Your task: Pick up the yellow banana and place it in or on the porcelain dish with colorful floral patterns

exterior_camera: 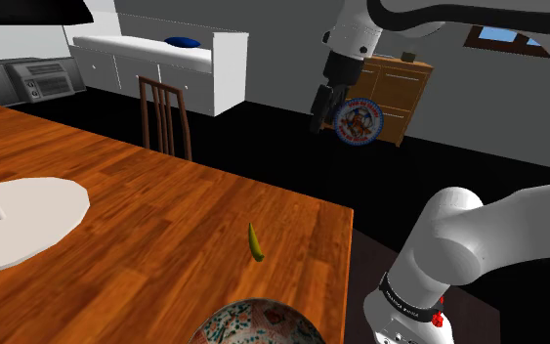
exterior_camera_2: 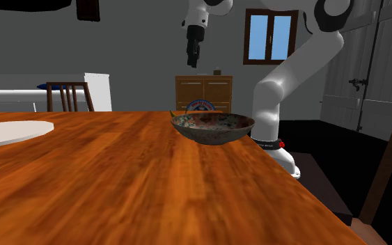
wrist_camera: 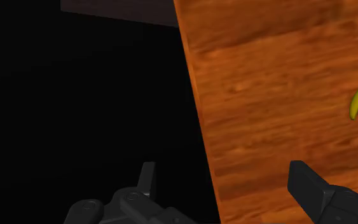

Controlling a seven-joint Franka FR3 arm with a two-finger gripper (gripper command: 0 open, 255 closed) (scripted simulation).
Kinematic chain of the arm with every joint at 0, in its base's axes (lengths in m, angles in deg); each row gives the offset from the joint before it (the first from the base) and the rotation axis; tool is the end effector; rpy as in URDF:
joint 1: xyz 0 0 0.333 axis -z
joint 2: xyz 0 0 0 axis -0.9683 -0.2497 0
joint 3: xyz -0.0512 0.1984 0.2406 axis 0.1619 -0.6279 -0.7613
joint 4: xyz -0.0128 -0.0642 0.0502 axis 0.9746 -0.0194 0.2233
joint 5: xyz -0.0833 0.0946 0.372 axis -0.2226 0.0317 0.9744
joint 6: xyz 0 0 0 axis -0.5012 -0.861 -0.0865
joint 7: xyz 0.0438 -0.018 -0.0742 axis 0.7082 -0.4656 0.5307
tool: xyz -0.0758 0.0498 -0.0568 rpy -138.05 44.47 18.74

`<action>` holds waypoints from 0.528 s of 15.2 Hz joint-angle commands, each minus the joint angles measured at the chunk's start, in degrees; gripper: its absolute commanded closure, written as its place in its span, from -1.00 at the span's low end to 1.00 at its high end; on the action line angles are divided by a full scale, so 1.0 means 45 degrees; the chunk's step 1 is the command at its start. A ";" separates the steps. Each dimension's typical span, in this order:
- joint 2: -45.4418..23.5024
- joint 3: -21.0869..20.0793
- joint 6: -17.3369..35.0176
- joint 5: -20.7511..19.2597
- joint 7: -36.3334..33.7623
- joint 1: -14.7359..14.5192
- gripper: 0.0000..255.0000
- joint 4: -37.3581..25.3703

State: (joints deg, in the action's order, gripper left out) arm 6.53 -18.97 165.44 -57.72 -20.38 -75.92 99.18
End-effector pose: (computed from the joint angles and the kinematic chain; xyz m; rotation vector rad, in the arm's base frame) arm 0.3076 -0.0013 0.5995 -3.0733 -0.1994 -0.1761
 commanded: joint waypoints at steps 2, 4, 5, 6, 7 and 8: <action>0.0207 -0.0324 0.0056 0.0178 -0.0568 0.0030 -1.00 0.0312; 0.0561 -0.1000 0.0170 0.0583 -0.1704 0.0075 -1.00 0.0872; 0.0704 -0.1350 0.0232 0.0807 -0.2274 0.0087 -1.00 0.1119; 0.0824 -0.1704 0.0298 0.1041 -0.2848 0.0090 -1.00 0.1345; 0.0918 -0.2069 0.0368 0.1289 -0.3421 0.0092 -1.00 0.1548; 0.0986 -0.2435 0.0447 0.1542 -0.4001 0.0081 -1.00 0.1728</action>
State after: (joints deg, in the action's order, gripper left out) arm 10.70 -28.02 167.02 -52.08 -35.29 -75.49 106.14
